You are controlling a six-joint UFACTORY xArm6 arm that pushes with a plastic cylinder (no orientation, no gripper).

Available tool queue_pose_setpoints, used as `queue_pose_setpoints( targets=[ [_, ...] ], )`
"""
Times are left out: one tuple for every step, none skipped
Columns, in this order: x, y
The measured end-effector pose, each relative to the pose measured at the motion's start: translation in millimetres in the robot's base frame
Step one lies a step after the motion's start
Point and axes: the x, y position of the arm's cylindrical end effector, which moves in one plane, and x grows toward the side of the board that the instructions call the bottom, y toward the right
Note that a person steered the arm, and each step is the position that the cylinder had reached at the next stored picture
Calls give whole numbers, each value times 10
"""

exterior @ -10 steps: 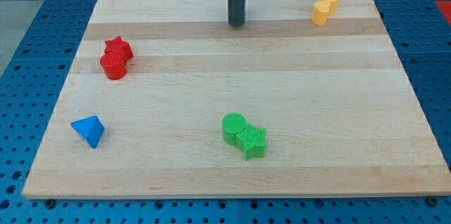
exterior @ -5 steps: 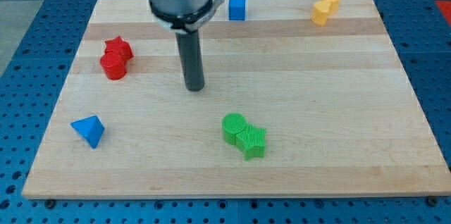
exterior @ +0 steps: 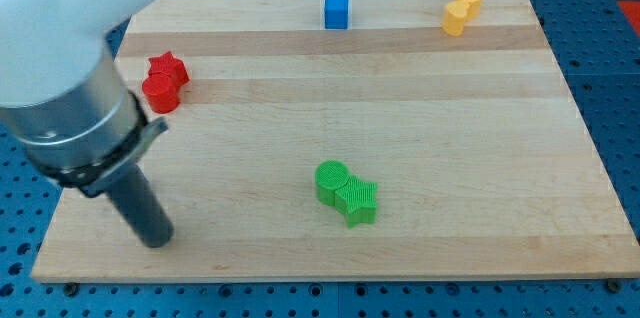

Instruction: Move the blue triangle diagonally top right to the red blocks

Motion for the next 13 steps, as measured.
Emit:
queue_pose_setpoints(
  targets=[
    [-14,-355],
    [-164,-470],
    [-332,-446],
    [-389,-311],
    [-524,-294],
    [-583,-383],
    [-633,-419],
    [-749,-393],
    [-934,-309],
    [-1006,-153],
    [-1027,90],
    [-1147,289],
    [-1336,399]
  ],
)
